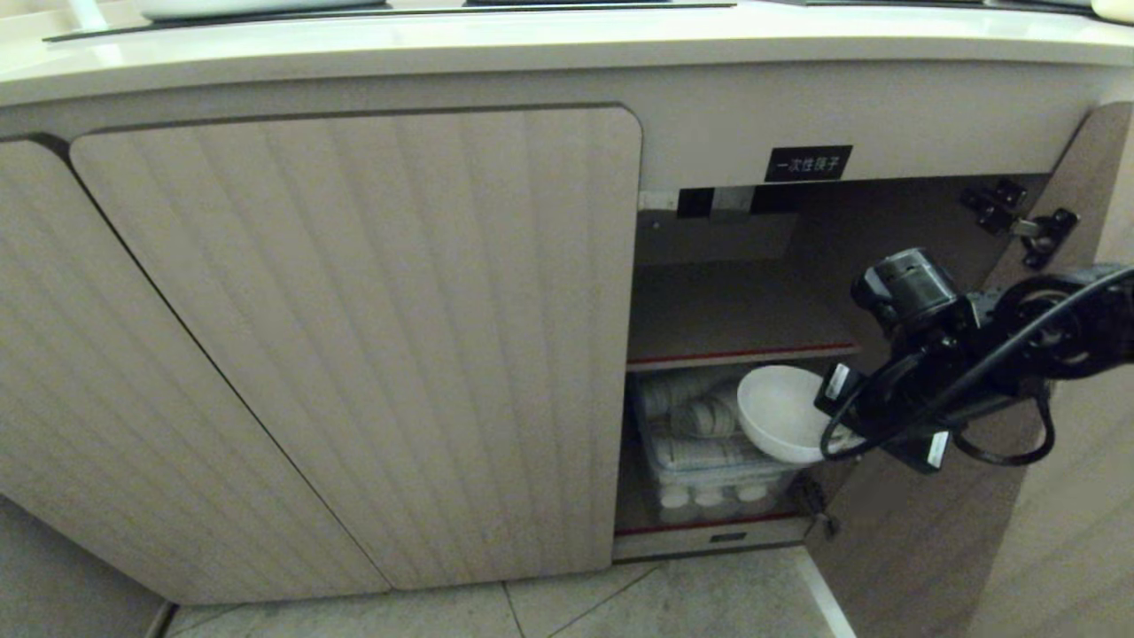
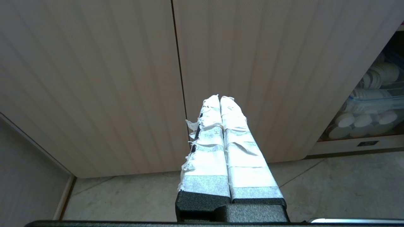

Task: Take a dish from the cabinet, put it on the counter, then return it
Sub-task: Put it back into the cabinet

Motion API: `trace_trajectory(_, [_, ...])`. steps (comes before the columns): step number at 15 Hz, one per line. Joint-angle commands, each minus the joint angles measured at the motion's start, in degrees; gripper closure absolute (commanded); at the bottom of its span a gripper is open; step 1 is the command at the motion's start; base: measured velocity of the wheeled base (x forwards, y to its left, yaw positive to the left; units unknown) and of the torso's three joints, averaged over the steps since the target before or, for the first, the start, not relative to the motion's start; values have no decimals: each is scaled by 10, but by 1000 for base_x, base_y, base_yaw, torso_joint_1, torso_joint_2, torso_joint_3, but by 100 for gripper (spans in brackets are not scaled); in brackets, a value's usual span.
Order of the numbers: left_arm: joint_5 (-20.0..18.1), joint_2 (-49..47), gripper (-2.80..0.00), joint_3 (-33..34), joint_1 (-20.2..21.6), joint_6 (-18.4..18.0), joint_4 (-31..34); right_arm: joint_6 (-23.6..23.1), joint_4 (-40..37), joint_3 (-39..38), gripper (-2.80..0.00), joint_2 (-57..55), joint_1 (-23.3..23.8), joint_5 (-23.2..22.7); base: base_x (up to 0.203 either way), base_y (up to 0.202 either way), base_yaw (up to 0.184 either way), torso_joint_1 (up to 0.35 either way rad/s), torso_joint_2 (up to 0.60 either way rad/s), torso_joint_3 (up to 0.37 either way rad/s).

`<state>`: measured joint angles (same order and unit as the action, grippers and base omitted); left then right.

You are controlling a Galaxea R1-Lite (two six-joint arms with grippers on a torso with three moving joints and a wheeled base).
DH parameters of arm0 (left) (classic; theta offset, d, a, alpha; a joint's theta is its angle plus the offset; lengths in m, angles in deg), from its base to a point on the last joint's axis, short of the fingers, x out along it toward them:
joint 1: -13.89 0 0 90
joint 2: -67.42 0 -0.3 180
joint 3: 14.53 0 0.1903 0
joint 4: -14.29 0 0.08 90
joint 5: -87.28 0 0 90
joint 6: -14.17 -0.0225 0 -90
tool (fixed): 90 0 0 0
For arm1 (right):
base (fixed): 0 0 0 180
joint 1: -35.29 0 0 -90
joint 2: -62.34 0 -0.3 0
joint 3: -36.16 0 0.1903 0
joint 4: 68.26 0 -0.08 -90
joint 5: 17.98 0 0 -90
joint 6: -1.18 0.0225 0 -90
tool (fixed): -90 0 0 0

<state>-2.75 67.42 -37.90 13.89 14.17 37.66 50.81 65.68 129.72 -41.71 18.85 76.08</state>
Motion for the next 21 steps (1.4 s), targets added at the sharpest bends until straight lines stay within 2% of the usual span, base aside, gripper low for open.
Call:
trace_trajectory(1, [0, 0, 0, -1, 0, 0, 0, 10, -2, 17, 0, -15, 5, 4, 0, 0, 0, 0, 0, 0])
trace_trajectory(4, [0, 0, 0, 0, 0, 0, 0, 37, -4, 37, 0, -21, 12, 6, 0, 0, 0, 0, 0, 0])
trace_trajectory(14, [0, 0, 0, 0, 0, 0, 0, 55, 5, 47, 0, -8, 31, 2, 0, 0, 0, 0, 0, 0])
trace_trajectory(21, [0, 0, 0, -1, 0, 0, 0, 62, 1, 90, 0, -24, 51, 5, 0, 0, 0, 0, 0, 0])
